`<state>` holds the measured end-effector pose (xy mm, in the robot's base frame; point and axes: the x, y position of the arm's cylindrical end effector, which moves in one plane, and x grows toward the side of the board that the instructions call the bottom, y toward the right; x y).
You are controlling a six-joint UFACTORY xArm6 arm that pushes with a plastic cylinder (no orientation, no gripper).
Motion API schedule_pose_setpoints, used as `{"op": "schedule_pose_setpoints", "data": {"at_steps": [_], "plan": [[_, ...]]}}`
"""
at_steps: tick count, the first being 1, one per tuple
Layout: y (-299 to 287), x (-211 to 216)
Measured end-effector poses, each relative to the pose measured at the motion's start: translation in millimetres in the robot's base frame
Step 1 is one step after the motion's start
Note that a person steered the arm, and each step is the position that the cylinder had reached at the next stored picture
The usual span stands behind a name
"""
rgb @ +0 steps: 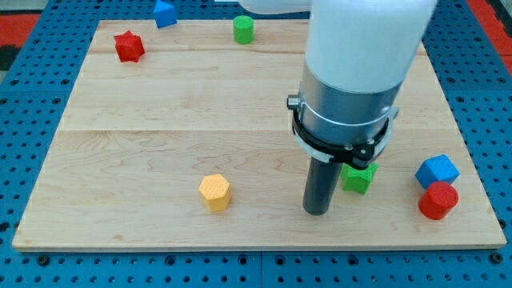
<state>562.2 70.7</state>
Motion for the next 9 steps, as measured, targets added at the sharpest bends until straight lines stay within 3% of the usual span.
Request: {"op": "schedule_pose_setpoints", "data": {"at_steps": [6,9], "plan": [[16.1,-30.8],[16.1,-87.2]]}}
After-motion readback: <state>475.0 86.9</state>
